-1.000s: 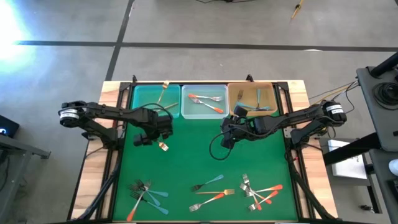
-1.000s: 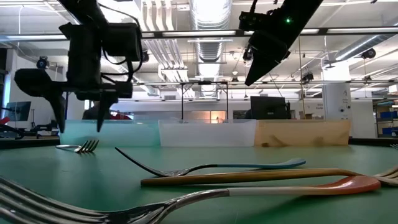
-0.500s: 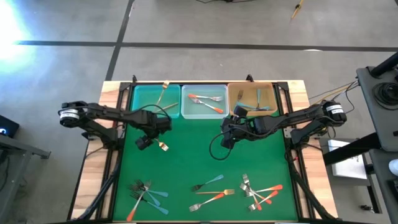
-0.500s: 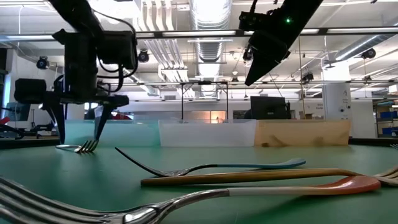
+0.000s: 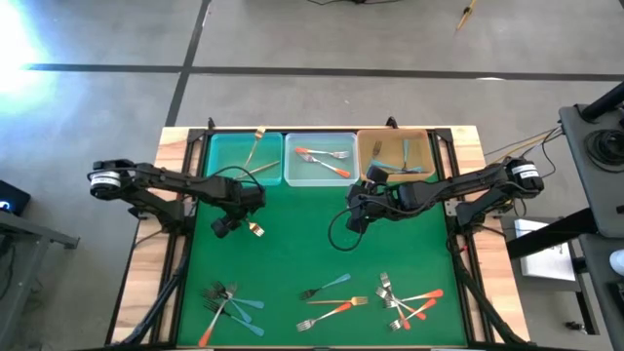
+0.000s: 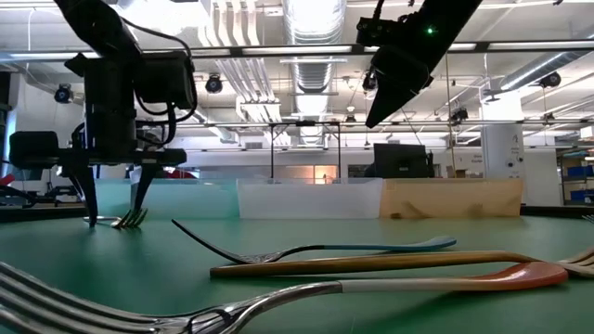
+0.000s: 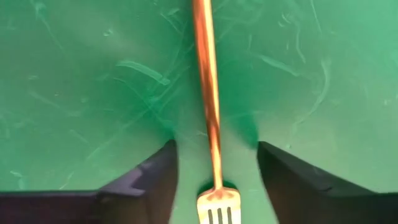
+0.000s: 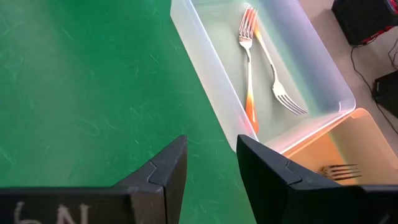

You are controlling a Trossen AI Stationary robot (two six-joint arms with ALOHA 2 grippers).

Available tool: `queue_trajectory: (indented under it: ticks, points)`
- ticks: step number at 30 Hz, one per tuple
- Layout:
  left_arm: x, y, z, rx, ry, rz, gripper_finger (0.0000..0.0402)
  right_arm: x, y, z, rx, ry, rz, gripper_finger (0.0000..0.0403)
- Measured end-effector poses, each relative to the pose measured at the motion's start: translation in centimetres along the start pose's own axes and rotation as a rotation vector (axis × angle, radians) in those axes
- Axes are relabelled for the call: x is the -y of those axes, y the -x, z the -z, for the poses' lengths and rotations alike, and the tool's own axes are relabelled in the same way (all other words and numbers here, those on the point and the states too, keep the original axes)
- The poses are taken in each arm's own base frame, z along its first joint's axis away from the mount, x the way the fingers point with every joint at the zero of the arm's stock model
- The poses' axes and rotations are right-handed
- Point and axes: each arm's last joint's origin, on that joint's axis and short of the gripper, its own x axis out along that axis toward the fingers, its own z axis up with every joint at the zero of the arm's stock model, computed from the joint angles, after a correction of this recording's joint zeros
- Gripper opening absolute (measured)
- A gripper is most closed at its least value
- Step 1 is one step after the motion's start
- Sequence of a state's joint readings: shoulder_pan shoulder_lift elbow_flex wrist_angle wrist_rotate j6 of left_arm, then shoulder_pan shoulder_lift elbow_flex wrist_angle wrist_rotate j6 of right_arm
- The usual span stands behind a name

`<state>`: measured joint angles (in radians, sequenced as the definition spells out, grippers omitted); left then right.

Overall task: Sort silverware by color (type)
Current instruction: Put the gold fork into the blue bin

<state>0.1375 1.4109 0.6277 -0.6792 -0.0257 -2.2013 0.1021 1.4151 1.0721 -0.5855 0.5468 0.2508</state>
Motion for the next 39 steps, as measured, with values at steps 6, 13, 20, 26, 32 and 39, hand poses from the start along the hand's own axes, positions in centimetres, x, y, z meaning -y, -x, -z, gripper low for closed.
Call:
queue_trajectory:
  ticks: [6,13,20,26,32,39]
  points:
    - [0.0,-0.1,-0.1,0.011,0.018,0.013,0.0036,0.0,0.0,0.0,0.0,0.0,0.0,0.0132]
    - [0.2,0.1,0.1,0.013,-0.007,0.02,0.0004,0.0,0.0,0.0,0.0,0.0,0.0,0.0132]
    - [1.3,1.4,0.9,-0.009,-0.071,0.053,0.0002,0.0,0.0,0.0,0.0,0.0,0.0,0.0132]
    - [1.9,2.6,1.3,-0.011,-0.127,0.049,0.0001,0.0,0.0,0.0,0.0,0.0,0.0,0.0132]
    - [3.0,5.0,1.6,0.113,-0.201,0.116,0.0,0.0,0.0,0.0,0.0,0.0,-0.001,0.0132]
    - [4.4,9.2,2.1,0.202,-0.19,0.177,0.0001,0.0,0.0,0.0,0.0,0.0,0.0,0.0132]
